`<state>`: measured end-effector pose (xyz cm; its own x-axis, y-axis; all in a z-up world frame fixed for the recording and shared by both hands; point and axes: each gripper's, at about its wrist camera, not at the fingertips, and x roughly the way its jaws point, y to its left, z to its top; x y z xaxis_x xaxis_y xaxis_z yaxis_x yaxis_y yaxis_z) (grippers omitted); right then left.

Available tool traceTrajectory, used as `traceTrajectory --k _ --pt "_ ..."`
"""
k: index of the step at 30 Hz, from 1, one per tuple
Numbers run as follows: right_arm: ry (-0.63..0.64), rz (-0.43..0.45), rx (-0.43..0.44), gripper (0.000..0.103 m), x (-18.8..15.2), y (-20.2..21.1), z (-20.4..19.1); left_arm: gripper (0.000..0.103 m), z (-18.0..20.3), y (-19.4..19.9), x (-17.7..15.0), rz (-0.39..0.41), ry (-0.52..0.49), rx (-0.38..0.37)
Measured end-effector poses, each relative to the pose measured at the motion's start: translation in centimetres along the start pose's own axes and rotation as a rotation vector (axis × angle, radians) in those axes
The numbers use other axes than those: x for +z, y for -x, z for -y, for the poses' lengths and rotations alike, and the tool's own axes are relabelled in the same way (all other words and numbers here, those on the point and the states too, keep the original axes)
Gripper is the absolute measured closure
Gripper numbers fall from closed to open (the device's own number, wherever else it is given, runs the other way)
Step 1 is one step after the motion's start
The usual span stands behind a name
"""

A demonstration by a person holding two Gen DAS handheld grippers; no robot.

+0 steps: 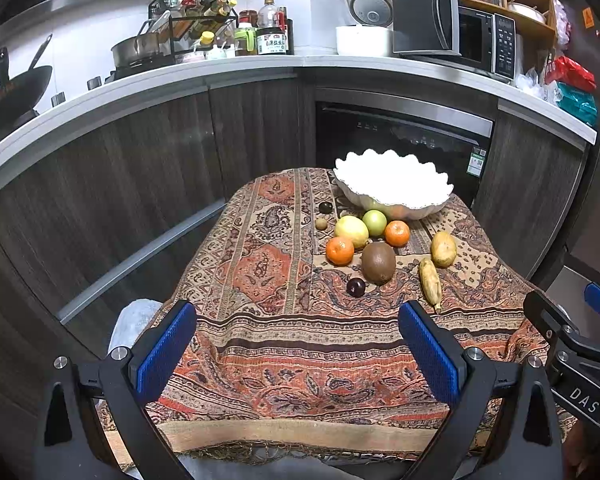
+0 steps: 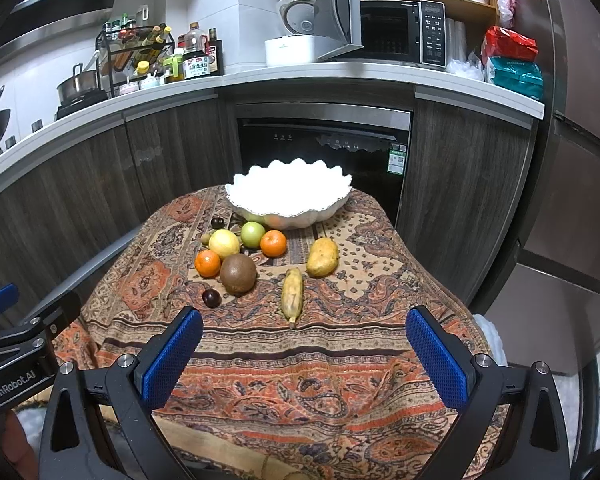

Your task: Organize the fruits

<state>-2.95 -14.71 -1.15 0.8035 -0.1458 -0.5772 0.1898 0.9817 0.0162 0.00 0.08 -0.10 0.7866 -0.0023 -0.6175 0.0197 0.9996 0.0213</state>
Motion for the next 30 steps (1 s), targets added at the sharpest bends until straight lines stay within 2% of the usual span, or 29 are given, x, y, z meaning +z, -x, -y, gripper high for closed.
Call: traceTrajectory --k 22,30 --pt "-0.004 0.002 0.000 0.000 0.0 0.0 0.1 0.001 0.1 -0.7 -0.2 -0.021 -0.020 0.005" --pt "-0.011 -0.021 -0.001 0.000 -0.5 -1.2 0.1 0.001 0.7 -1.6 -0.4 -0.042 -0.036 0.013"
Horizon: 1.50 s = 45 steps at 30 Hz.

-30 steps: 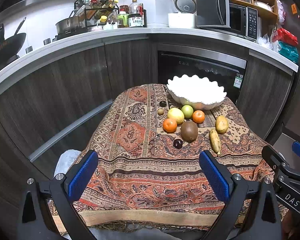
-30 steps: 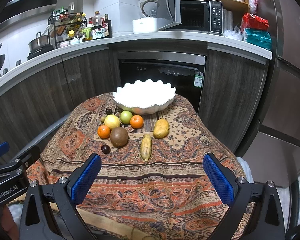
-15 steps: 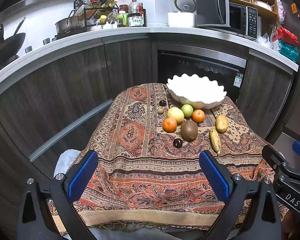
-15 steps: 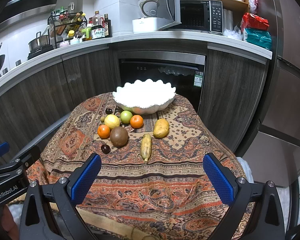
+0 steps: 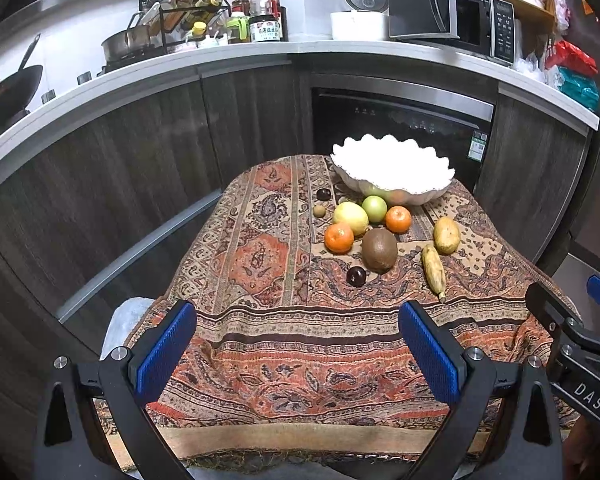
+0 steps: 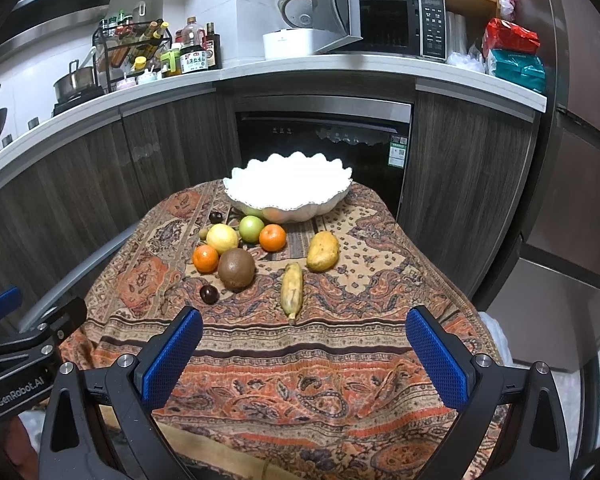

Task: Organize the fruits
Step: 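Reach the left tool to the dark plum while the right tool reaches the banana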

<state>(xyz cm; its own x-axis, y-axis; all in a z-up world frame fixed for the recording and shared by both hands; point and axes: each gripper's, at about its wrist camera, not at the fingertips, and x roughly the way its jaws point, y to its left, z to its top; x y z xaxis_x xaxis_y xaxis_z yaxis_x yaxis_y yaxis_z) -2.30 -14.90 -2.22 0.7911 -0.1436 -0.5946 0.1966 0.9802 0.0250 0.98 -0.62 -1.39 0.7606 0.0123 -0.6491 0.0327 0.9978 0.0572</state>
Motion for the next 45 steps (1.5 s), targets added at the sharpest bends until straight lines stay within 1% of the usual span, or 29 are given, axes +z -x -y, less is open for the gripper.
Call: traceTrajectory --k 7,17,22,28,39,45 --pt "-0.012 -0.026 0.002 0.000 0.3 -1.0 0.3 0.001 0.3 -0.6 0.5 0.006 -0.017 0.009" --pt "0.009 -0.050 -0.008 0.000 0.9 -3.0 0.0 0.001 0.6 -2.7 1.6 -0.029 -0.018 0.006" --pt "0.016 -0.064 -0.021 0.000 1.4 -4.3 0.0 0.001 1.0 -4.4 2.2 -0.058 -0.029 -0.003" --pt "0.016 -0.100 -0.034 0.000 2.1 -6.8 0.2 0.001 1.5 -6.8 2.7 -0.091 -0.037 -0.009" --pt "0.017 -0.150 -0.024 0.001 3.3 -11.6 -0.3 0.001 2.1 -11.7 3.8 -0.155 -0.031 -0.029" --pt "0.013 -0.185 -0.027 0.003 3.6 -14.5 -0.3 0.001 2.7 -14.9 4.0 -0.198 -0.037 -0.035"
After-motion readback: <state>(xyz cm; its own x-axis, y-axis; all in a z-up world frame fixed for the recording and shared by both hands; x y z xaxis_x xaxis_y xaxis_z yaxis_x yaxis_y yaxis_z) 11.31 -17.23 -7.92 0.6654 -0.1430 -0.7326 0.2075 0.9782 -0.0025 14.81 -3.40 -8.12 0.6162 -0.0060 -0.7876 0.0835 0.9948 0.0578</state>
